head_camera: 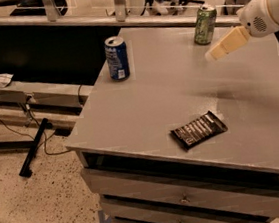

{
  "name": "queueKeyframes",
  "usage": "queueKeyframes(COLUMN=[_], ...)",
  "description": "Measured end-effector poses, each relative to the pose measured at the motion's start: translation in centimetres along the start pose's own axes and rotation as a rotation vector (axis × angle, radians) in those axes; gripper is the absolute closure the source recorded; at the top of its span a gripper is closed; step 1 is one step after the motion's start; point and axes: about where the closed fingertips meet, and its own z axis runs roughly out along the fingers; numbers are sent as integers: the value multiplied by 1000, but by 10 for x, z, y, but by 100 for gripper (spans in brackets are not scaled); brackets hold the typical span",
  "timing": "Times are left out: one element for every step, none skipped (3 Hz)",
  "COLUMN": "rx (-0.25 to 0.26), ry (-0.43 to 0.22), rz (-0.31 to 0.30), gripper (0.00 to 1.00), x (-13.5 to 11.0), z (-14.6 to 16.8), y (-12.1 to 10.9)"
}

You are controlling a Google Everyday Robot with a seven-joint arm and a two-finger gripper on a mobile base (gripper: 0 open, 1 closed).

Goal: Move green can near rxbar chocolate

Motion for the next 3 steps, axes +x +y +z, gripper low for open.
queueKeyframes(rx=[94, 208, 260], ry=[-89, -186, -225], rz=[104, 208, 252], gripper=[0, 0, 0], x=[-2, -7, -12], z=[41, 87, 113], y=[-46, -103, -129])
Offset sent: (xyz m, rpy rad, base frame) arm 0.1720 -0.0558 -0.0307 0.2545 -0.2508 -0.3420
